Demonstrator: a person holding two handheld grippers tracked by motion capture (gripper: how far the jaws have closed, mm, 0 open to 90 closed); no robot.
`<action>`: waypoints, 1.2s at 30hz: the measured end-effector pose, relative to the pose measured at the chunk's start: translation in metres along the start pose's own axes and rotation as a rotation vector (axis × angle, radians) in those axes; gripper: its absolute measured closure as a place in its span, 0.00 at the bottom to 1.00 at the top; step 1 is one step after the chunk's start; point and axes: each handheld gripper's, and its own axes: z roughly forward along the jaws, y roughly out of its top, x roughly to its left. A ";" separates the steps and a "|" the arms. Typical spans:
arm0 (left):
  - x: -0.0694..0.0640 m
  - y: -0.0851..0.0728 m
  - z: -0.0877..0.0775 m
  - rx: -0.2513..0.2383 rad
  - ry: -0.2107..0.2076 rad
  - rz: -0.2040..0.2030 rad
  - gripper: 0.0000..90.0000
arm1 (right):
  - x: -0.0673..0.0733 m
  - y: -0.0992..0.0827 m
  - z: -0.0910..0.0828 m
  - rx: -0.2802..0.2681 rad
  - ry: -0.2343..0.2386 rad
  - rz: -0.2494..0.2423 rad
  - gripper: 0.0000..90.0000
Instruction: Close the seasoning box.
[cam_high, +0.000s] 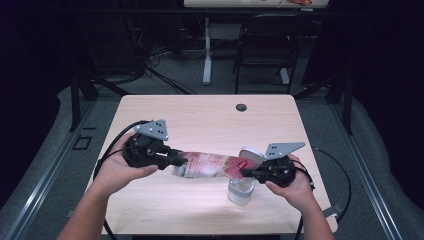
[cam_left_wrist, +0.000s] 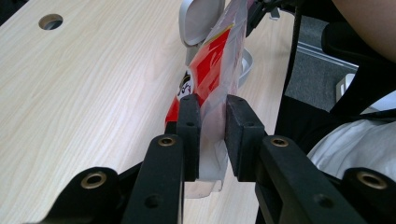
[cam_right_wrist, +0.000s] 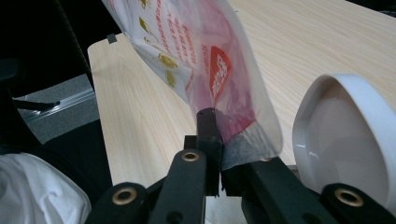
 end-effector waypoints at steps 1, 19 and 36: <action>0.000 0.000 0.000 0.000 0.000 -0.001 0.86 | 0.000 0.000 0.000 -0.003 0.000 0.003 0.98; 0.000 0.005 0.001 -0.005 -0.001 0.010 0.86 | 0.000 0.000 -0.006 -0.015 -0.009 0.008 0.98; 0.000 0.006 0.003 -0.002 -0.006 0.006 0.86 | -0.002 -0.002 -0.007 -0.013 -0.011 0.010 0.98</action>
